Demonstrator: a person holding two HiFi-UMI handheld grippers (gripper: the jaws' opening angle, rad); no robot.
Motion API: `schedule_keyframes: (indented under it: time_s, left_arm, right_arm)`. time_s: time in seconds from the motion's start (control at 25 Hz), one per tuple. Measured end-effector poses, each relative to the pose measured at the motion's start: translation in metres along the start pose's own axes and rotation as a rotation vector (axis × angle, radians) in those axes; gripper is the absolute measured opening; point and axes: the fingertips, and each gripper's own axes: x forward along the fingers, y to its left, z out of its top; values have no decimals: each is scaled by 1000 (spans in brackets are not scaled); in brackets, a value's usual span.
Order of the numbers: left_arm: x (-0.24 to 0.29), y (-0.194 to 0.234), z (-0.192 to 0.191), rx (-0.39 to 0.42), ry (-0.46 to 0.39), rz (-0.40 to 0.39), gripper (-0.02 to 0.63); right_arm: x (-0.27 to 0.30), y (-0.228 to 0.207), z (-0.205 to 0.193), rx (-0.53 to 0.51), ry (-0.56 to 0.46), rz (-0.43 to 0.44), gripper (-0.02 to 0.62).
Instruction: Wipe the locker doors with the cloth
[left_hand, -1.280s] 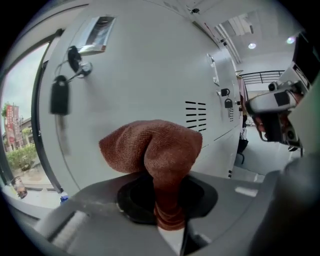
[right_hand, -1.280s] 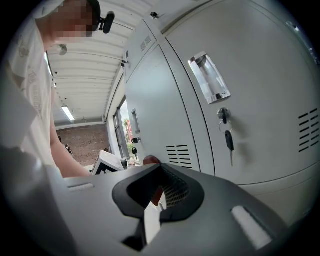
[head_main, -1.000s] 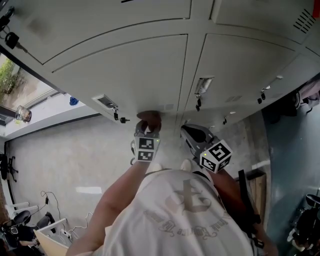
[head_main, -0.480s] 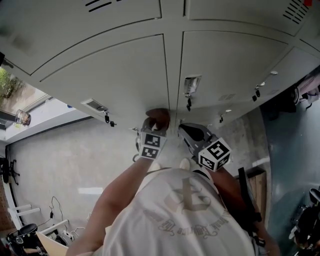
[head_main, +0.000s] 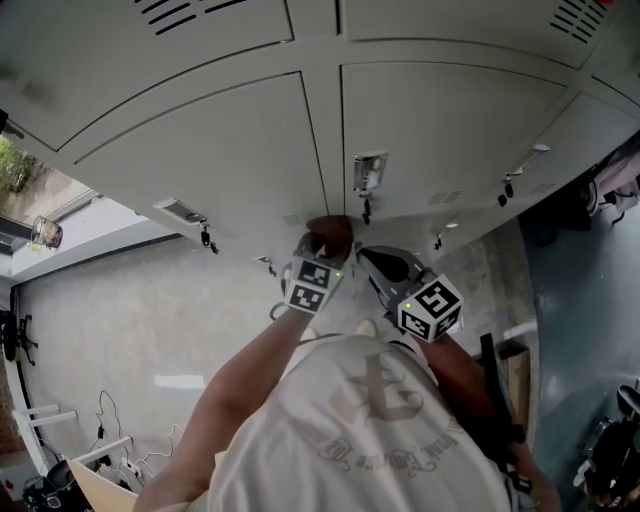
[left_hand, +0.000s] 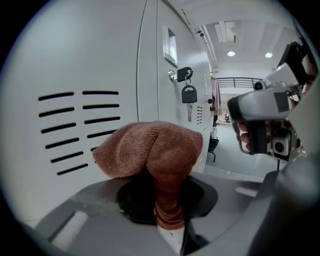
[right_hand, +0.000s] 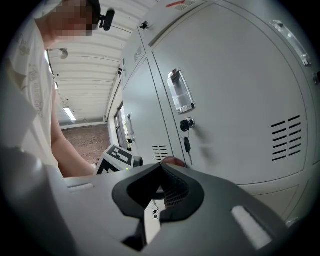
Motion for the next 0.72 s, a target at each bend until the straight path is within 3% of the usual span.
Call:
schedule_keyframes:
  time_s: [0.2,0.32,0.56,0.72]
  left_arm:
    - [-24,-3,41,22,-111,31,81]
    - [-36,-8,67,83,-149,48,81]
    - [-34,-2,72,113,-117,45,81]
    - [-52,40,62,121,-111,94,80]
  right_arm:
    - [0,-1,1,-4,-3,30,8]
    - [3,1,2,3,-10,52,8]
    - [6,11,8,-4,-14,64,8]
    - [38,19,15,-20,-36,104,8]
